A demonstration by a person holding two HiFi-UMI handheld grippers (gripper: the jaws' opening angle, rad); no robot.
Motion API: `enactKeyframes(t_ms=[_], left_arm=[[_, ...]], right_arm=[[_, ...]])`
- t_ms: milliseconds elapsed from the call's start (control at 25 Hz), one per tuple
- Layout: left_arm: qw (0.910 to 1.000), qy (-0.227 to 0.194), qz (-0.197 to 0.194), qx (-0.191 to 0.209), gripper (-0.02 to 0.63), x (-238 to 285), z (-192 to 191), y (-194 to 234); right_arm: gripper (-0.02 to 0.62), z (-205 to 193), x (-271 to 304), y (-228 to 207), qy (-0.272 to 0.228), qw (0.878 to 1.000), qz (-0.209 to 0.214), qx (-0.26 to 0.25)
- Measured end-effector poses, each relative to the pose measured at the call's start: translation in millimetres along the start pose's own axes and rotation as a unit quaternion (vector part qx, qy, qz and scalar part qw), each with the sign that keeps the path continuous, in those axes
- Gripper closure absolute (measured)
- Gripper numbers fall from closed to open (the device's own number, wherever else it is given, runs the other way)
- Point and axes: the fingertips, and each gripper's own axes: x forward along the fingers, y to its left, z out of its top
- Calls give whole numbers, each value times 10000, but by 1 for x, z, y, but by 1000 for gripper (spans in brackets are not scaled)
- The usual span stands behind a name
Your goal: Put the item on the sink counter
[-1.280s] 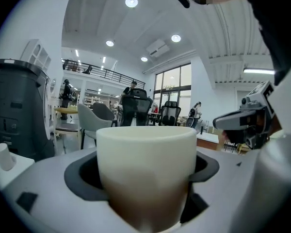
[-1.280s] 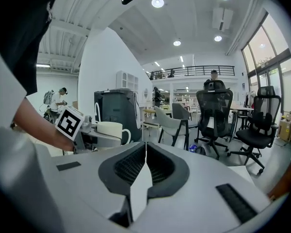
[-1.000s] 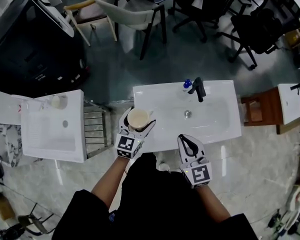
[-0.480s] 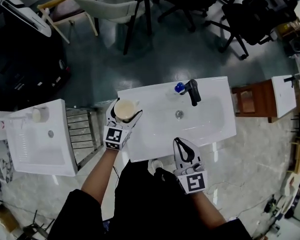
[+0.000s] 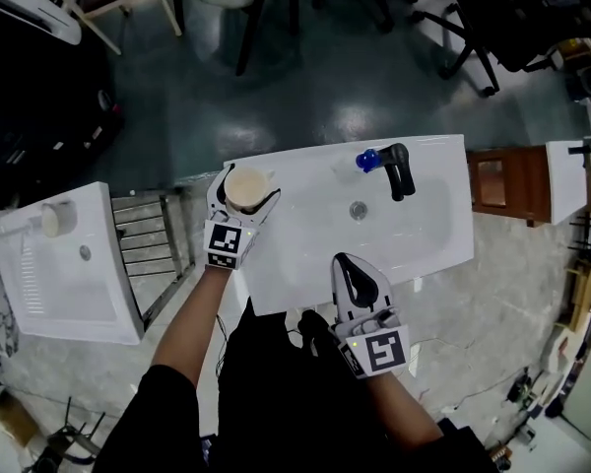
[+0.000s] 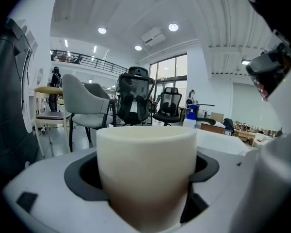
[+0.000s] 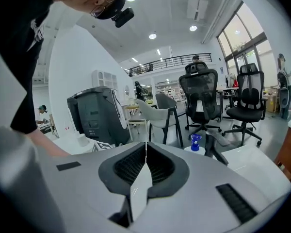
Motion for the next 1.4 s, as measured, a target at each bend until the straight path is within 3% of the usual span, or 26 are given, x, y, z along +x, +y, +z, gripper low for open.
enactKeyframes(t_ms=[200,480,640,920,1160,1400], left_arm=[[9998,-42,33,-169,158,11,-5,6],[9999,77,7,-96,158,23,-17,9],[9999,53,-42,-106,158,28,-18,10],[9990,327,104,303,158,33,-24,8],[9993,330,153,103,158,32,-25,11],[9981,607,45,83,158,27,-34,9]], right_arm=[[563,-18,6,13,166,9997,196,5],[563,-27,8,0,182,9997,-95,-125],[563,-36,13,1,374,9992,-6,-121],[563,-39,13,3,500,9987,-38,17],[563,-35,8,7,543,9985,-86,-49],[563,-33,6,11,423,9990,-130,21]])
